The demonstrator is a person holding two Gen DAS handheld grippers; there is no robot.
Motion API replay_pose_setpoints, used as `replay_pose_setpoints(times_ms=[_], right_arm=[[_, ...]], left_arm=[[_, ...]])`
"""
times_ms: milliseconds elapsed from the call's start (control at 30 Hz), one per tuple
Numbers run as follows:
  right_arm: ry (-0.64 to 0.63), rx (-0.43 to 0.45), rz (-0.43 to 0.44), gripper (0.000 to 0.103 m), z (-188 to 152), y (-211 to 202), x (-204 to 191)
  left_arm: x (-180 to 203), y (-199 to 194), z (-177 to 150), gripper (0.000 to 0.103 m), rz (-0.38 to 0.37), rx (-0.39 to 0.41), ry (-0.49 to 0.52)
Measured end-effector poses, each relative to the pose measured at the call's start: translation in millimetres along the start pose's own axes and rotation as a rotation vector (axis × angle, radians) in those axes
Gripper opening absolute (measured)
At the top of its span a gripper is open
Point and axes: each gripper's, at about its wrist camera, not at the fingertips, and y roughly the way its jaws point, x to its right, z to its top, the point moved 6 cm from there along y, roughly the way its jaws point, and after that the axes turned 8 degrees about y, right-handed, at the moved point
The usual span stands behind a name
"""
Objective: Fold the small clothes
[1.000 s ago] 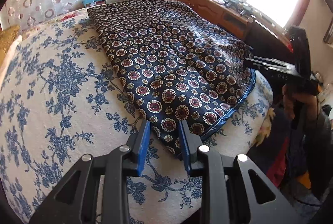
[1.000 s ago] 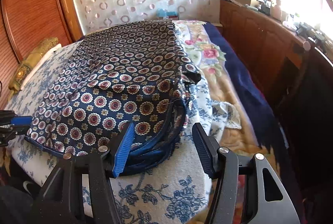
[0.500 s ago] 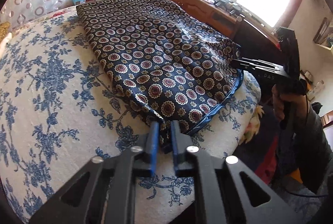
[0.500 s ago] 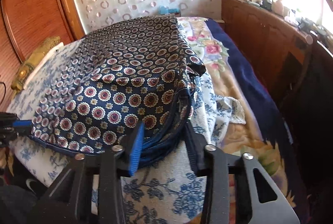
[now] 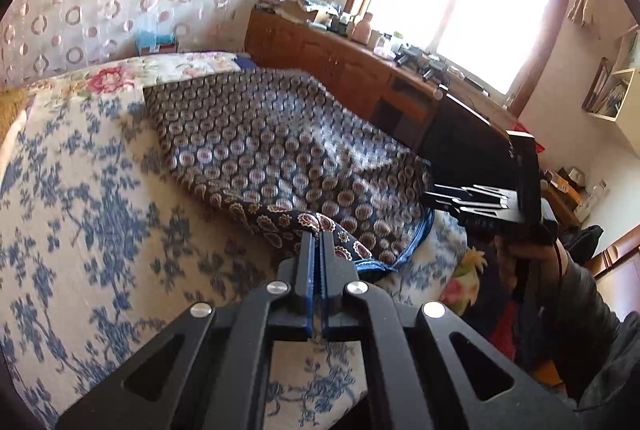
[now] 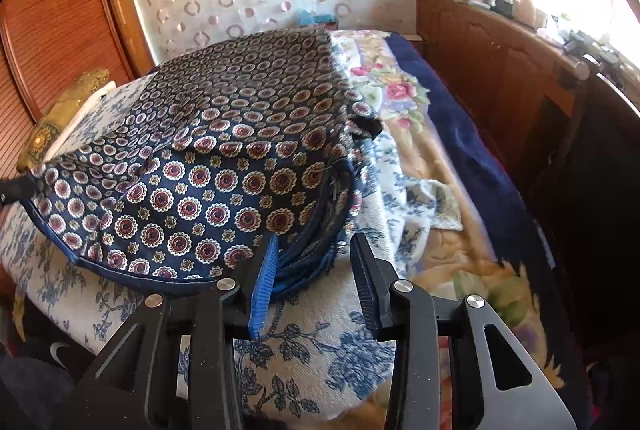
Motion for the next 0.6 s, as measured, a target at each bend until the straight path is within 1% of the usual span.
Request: replay_pose_setpoints(times_ms=[100, 133, 200, 233, 267, 400, 533, 600], right_arm=[[0.01, 0.033, 0.022, 0.037, 4.3, -16.2, 2.5], [0.009, 0.042, 0.032, 0.039, 6.3, -21.5, 1.2], [-0.007, 0.06, 0.046, 0.047, 10.9, -31.5, -5.4], [-0.016, 0.069, 0.054, 0.053, 12.8, -35.5, -9.6], [-0.027, 0.079, 0.067, 0.056, 14.4, -39.8, -15.9], [-0.084, 0.092, 0.132, 0.058, 14.3, -49.3, -45.5], [-0.151, 0.067, 0.182, 0.059, 3.7, -49.6, -73.7], [-0.178, 0.061, 0.19, 0.059, -1.1, -48.4, -82.3]], left_arm=[[-0.1, 0.1, 8.2, 0.0, 0.002, 0.015, 0.009], [0.3, 0.5, 10.8, 0.0, 0.003, 0.021, 0.01], [0.3, 1.9, 18.5, 0.0, 0.005, 0.037, 0.011], [-0.1, 3.1, 22.7, 0.0, 0.003, 0.044, 0.006], [-1.4, 4.1, 25.5, 0.0, 0.004, 0.048, 0.002], [-5.3, 9.2, 38.9, 0.0, 0.019, 0.059, -0.006], [-7.3, 8.6, 49.4, 0.0, 0.031, 0.079, -0.005], [-8.1, 8.0, 52.1, 0.0, 0.031, 0.085, -0.01]])
